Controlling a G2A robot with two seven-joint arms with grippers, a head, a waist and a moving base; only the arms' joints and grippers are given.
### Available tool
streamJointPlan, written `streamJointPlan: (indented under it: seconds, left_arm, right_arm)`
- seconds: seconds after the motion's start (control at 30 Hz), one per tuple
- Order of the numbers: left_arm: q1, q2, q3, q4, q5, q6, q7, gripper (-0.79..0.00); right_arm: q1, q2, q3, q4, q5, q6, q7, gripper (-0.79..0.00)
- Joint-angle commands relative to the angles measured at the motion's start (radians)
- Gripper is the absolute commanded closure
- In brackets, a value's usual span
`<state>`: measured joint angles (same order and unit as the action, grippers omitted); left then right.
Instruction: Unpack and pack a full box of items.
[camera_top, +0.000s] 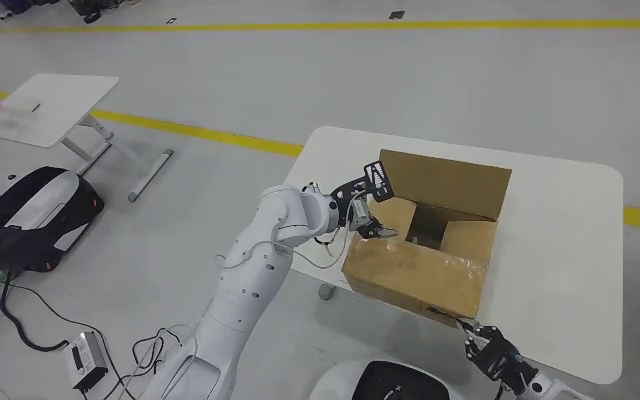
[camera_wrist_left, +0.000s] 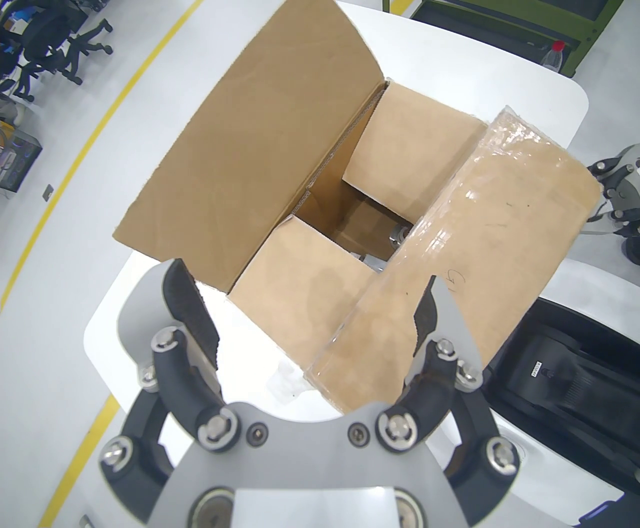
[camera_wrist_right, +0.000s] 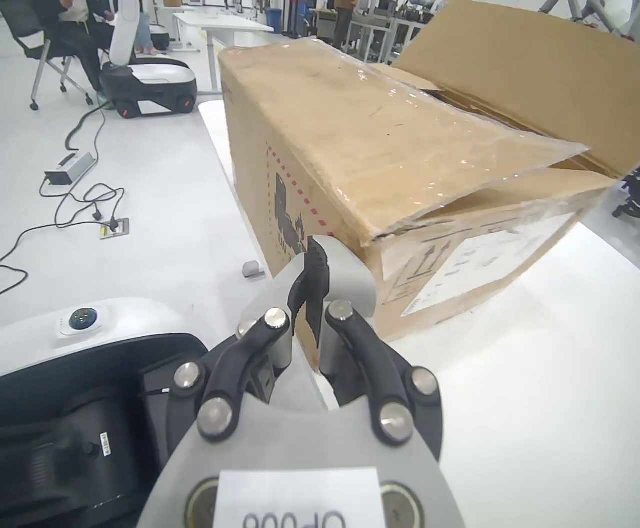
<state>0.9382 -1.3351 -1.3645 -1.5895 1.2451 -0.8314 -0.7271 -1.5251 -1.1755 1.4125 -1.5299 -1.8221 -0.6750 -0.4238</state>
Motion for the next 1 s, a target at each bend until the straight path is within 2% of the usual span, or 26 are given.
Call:
streamJointPlan:
  seconds: [0.0, 0.33, 0.4, 0.57, 0.7, 0.8, 0.9, 0.97]
  left_arm:
    - [0.000, 0.000, 0.000, 0.000, 0.000, 0.000, 0.000, -0.785]
    - [0.000, 0.000, 0.000, 0.000, 0.000, 0.000, 0.000, -0.785]
    - [0.016, -0.001, -0.002, 0.033, -0.064, 0.044, 0.009, -0.785]
    - [-0.017, 0.001, -0.016, 0.102, -0.365, 0.101, -0.120, -0.785]
    - [-0.031, 0.011, -0.037, 0.117, -0.527, 0.147, -0.221, -0.785]
    - [-0.039, 0.019, -0.052, 0.131, -0.621, 0.234, -0.317, -0.785]
    - [-0.045, 0.029, -0.059, 0.115, -0.643, 0.260, -0.377, -0.785]
    - [-0.043, 0.032, -0.057, 0.106, -0.640, 0.254, -0.377, -0.785]
  right_arm:
    - [0.007, 0.001, 0.003, 0.003, 0.023, 0.009, 0.001, 0.000]
    - [-0.014, 0.005, 0.058, -0.014, 0.116, 0.124, 0.038, 0.000]
    - [-0.029, 0.006, 0.070, -0.031, 0.134, 0.146, 0.039, 0.000]
    - [-0.064, 0.011, 0.094, -0.079, 0.152, 0.164, 0.017, 0.000]
    - [-0.098, 0.016, 0.127, -0.128, 0.182, 0.173, -0.033, 0.000]
    - [-0.129, 0.020, 0.173, -0.169, 0.222, 0.191, -0.060, 0.000]
    - [-0.155, 0.021, 0.228, -0.206, 0.280, 0.237, -0.064, 0.000]
    - [-0.166, 0.020, 0.252, -0.220, 0.327, 0.257, -0.058, 0.000]
